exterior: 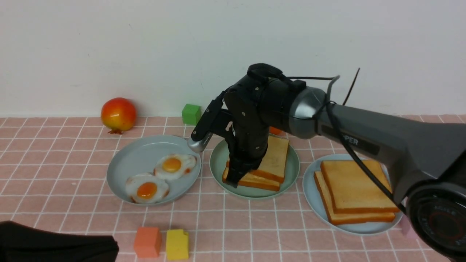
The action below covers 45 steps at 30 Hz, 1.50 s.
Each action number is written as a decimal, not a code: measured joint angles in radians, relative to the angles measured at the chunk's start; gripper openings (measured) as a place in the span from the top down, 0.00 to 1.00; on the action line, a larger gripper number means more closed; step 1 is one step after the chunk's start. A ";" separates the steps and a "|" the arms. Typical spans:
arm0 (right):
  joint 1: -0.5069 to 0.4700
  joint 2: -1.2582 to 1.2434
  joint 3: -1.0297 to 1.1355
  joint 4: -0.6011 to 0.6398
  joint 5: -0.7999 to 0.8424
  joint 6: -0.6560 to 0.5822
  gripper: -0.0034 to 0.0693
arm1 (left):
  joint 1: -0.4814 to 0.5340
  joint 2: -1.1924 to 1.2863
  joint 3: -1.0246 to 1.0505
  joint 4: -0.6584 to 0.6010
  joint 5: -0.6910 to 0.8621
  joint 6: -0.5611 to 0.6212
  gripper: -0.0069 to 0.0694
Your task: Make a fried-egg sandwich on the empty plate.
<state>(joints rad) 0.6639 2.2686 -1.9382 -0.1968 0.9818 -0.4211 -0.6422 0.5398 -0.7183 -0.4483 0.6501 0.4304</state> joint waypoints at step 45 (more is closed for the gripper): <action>0.119 -0.933 0.534 0.046 0.263 0.640 0.95 | 0.000 -0.287 0.272 -0.069 -0.211 -0.144 0.89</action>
<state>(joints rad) 0.7830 1.3356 -1.4041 -0.1509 1.2452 0.2185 -0.6422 0.2530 -0.4466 -0.5173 0.4388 0.2859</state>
